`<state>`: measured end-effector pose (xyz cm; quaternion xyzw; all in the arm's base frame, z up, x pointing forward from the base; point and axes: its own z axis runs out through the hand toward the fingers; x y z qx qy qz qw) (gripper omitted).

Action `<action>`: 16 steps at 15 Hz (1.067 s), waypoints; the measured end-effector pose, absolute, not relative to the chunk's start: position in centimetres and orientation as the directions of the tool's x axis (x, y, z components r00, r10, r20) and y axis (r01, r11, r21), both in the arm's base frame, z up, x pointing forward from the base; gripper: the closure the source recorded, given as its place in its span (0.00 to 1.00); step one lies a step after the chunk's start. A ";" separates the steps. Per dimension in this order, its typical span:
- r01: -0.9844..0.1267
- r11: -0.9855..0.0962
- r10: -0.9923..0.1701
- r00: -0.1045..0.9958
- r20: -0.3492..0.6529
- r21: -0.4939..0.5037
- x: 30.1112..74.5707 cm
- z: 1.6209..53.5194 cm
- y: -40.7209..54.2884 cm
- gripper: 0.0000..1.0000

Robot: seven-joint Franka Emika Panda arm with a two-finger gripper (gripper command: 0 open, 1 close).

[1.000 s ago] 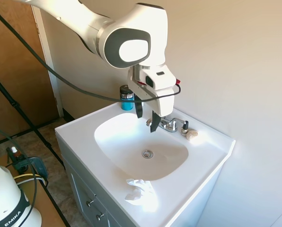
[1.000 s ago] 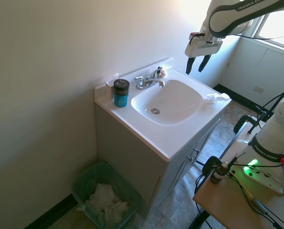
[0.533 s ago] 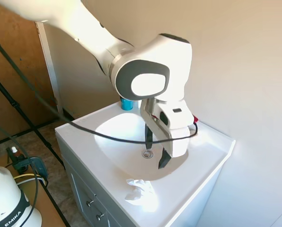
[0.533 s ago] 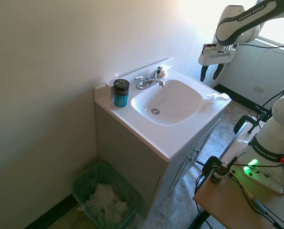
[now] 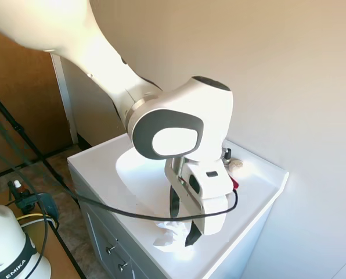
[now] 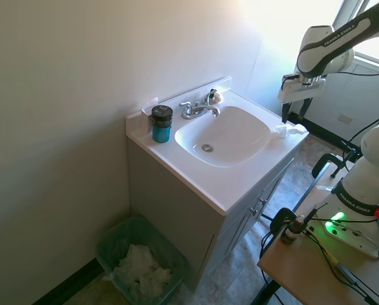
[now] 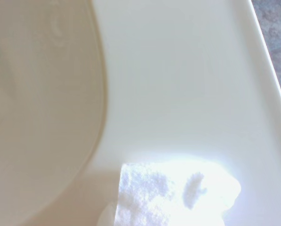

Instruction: Throw the tissue in the trash bin

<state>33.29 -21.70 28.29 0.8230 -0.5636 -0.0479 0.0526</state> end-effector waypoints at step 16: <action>-0.906 -0.394 -0.919 0.390 -0.058 0.155 34.7 23.8 -19.6 1.00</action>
